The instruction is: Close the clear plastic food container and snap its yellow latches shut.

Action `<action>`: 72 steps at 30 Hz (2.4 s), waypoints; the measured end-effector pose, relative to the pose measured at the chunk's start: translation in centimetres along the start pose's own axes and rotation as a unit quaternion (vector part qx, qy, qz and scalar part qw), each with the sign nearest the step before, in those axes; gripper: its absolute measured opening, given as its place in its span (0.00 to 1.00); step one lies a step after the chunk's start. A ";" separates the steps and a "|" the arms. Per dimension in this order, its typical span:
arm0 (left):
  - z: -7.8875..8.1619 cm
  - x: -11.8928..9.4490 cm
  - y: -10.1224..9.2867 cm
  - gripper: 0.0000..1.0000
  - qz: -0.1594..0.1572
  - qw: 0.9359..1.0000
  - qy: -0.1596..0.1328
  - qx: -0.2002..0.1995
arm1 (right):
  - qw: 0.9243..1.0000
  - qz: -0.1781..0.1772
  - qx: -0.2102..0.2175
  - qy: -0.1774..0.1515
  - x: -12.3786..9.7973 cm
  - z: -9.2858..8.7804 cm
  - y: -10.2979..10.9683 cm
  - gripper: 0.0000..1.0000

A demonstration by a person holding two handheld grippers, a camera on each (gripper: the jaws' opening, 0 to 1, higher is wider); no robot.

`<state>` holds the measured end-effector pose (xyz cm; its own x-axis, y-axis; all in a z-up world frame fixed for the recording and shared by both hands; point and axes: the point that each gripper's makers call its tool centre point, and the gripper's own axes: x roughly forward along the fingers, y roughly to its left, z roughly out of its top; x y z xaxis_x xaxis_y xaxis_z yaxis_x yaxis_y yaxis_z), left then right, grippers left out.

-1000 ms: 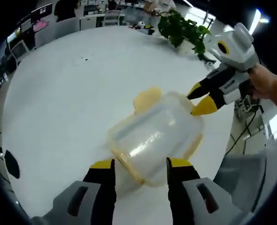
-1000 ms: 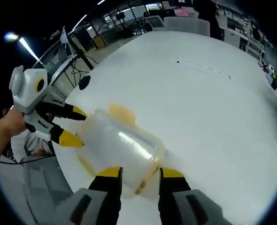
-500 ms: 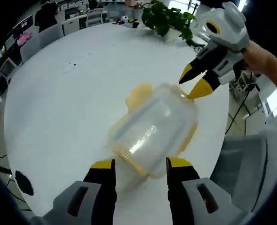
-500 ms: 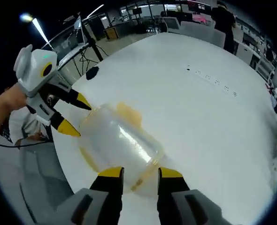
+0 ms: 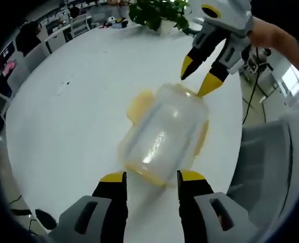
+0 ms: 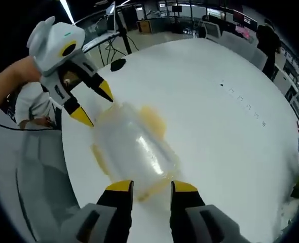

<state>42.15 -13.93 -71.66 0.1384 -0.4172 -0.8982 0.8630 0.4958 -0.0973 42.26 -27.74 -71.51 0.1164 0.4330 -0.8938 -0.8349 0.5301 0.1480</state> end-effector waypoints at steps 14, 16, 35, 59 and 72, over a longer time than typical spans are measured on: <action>1.0 -0.1 -0.3 0.36 -0.016 0.995 0.003 0.102 | 0.996 0.011 -0.089 0.010 0.2 1.2 0.5 0.24; 1.2 0.0 -0.5 0.36 -0.017 0.993 0.002 0.119 | 0.994 0.016 -0.107 0.004 0.3 1.6 0.8 0.24; 4.0 0.7 -2.0 0.35 -0.029 0.983 -0.019 0.178 | 0.984 0.045 -0.174 -0.005 1.6 3.8 2.7 0.24; 5.5 1.4 -3.0 0.35 -0.039 0.982 -0.033 0.183 | 0.982 0.066 -0.178 -0.022 2.5 5.1 3.8 0.24; 5.5 1.7 -3.5 0.35 -0.042 0.982 -0.034 0.180 | 0.981 0.068 -0.180 -0.026 2.9 5.6 3.7 0.24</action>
<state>42.06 -20.60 -70.47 0.0809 -0.5013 -0.8615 0.9869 0.1615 -0.0013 42.48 -20.40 -71.22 0.0104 0.5229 -0.8524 -0.9796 0.1765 0.0963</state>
